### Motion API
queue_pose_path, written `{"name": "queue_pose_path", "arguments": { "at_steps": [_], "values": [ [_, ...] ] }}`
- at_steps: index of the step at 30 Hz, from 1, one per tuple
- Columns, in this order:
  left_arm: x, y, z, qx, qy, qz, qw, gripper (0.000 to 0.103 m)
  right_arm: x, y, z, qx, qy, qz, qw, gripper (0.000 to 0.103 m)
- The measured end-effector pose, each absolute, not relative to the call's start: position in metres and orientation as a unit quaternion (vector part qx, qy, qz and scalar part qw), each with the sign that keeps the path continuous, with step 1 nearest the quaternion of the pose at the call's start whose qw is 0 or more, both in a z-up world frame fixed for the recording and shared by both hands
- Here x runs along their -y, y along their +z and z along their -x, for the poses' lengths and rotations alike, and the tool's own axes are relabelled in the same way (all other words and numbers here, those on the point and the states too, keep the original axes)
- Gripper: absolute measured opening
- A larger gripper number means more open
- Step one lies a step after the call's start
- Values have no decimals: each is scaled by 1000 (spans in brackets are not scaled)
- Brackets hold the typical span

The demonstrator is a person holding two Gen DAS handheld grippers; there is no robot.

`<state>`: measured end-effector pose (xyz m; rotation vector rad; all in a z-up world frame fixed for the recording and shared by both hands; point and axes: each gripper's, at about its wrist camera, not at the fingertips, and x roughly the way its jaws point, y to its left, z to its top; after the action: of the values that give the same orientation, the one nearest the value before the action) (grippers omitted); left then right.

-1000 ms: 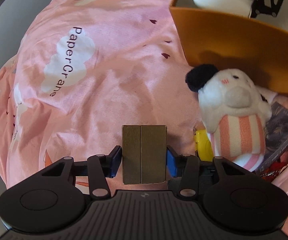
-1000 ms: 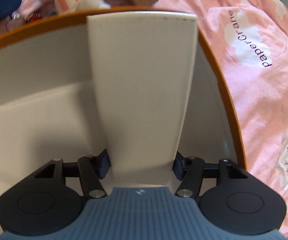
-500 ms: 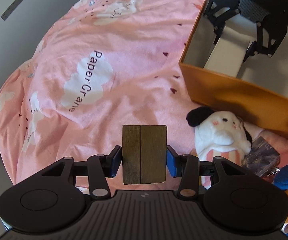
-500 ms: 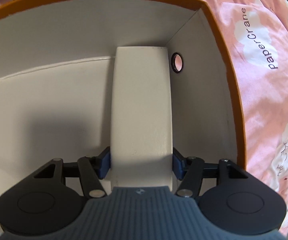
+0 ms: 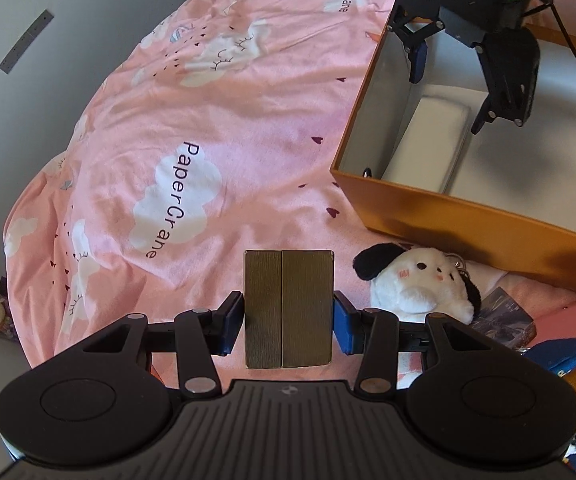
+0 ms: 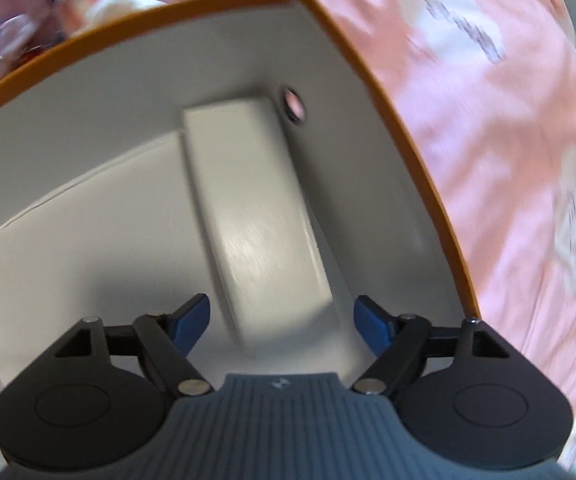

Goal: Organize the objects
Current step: 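Lower the white block into the orange box with the right gripper while the left gripper grasps the brown cube, then carry the brown cube into the box with the left gripper and release it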

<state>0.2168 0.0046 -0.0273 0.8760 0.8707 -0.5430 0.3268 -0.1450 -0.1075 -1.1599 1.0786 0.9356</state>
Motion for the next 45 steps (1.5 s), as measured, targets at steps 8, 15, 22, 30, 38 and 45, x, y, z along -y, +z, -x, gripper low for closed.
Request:
{"name": "queue_pose_path", "arguments": {
  "at_steps": [8, 15, 22, 30, 38, 45],
  "values": [
    [7, -13, -210, -389, -264, -409, 782, 53, 149, -125, -338, -533, 367, 463, 606, 42],
    [16, -4, -210, -380, -272, -412, 782, 53, 145, -124, -342, -509, 361, 457, 634, 26],
    [34, 16, -203, -361, -287, -409, 788, 53, 150, -120, -337, -504, 360, 442, 649, 26],
    [87, 26, -180, -345, -360, -402, 768, 53, 189, -62, -303, -461, 408, 403, 677, 33],
    [143, -37, -174, -382, -436, -433, 690, 53, 208, -48, -265, -442, 450, 420, 653, 46],
    [164, -84, -192, -415, -462, -436, 652, 53, 209, -63, -257, -452, 462, 429, 631, 46]
  ]
}}
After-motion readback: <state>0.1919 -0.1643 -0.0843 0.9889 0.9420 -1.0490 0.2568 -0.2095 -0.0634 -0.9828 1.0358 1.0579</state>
